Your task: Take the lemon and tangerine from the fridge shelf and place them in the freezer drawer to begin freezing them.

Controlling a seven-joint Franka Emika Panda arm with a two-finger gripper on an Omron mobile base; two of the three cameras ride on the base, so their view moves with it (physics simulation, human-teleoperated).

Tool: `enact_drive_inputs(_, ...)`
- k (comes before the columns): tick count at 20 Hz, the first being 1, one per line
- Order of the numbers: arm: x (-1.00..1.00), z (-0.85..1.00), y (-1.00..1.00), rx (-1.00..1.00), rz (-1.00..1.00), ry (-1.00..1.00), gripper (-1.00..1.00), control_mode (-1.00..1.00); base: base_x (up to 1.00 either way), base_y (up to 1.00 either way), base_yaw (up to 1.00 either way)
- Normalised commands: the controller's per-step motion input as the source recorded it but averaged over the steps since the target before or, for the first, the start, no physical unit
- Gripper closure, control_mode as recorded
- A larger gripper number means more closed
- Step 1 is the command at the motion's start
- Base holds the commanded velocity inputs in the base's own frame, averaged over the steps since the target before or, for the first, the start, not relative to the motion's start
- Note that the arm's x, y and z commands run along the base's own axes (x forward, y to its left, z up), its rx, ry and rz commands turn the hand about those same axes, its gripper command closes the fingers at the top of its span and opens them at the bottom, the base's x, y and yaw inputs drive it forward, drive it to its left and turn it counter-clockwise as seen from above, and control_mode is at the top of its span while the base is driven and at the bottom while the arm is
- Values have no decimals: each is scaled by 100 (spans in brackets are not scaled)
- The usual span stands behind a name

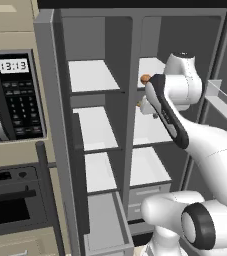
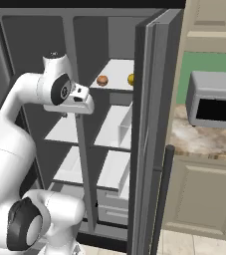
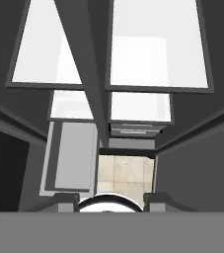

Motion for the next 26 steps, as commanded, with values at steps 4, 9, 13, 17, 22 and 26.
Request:
enact_drive_inputs(4, -17, 1, -20, -2, 0, -19, -100, -100, 0, 0, 0)
enact_drive_inputs(9, -37, 26, -89, 1, 0, -4, -100, -100, 0, 0, 0)
enact_drive_inputs(13, -20, 18, -86, 1, -2, 0, -100, -100, 0, 0, 0)
enact_drive_inputs(17, 0, 15, -43, 0, -4, 0, -100, -100, 0, 0, 0)
enact_drive_inputs(22, -16, 0, -57, 0, -5, -4, -100, -100, 0, 0, 0)
enact_drive_inputs(26, -44, -1, -60, 1, -2, -16, -100, -100, 0, 0, 0)
